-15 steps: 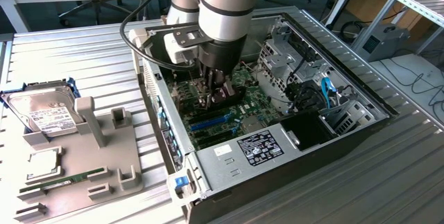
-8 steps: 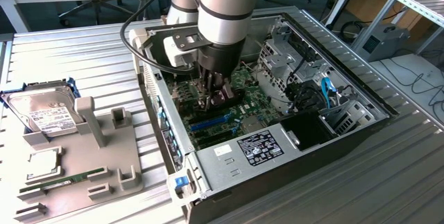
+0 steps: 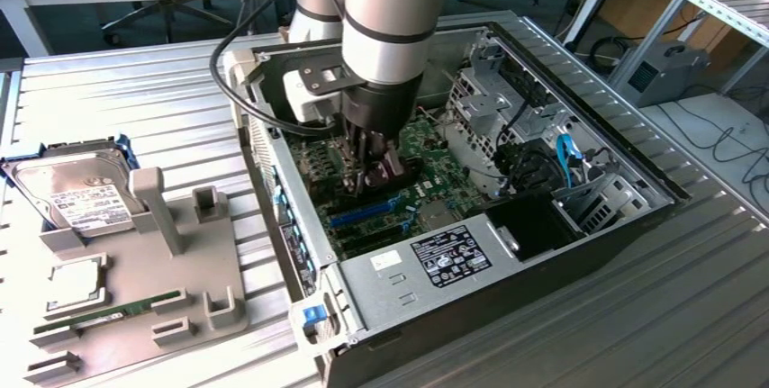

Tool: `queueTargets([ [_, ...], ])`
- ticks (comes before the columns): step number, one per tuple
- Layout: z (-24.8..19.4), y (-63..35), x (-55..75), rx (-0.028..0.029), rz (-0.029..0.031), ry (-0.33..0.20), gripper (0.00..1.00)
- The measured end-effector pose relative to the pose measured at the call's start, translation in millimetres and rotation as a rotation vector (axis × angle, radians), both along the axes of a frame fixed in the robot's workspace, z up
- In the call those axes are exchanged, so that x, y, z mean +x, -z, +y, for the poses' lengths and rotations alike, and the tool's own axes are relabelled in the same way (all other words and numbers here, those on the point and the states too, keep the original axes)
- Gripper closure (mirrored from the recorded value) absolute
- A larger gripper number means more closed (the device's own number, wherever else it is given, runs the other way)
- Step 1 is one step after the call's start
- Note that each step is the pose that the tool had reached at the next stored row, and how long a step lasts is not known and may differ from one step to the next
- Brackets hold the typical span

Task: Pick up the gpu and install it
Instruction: 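Insert the gpu into the slot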

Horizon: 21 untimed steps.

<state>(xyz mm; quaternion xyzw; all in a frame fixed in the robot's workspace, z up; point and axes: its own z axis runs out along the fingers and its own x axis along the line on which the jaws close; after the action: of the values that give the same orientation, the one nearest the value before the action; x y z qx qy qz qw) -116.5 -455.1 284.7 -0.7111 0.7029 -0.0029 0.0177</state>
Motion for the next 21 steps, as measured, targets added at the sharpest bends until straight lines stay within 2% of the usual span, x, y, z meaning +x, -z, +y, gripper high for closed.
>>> queueTargets([
  [6,0.0,4.6,-0.4,-0.0004,0.0,0.024,0.73],
  [9,-0.1,5.8,-0.5,-0.0031,0.0001,0.036,0.73],
  [10,0.0,6.1,-0.5,-0.005,0.0001,0.04,0.73],
  [14,-0.1,7.0,-0.5,-0.0199,-0.0004,0.051,0.73],
  [16,0.0,8.3,-0.5,-0.0302,-0.0005,0.056,0.73],
  [18,-0.1,9.6,-0.5,-0.0335,-0.0005,0.06,0.73],
  [21,0.0,11.6,-0.6,-0.0344,-0.0004,0.071,0.73],
])
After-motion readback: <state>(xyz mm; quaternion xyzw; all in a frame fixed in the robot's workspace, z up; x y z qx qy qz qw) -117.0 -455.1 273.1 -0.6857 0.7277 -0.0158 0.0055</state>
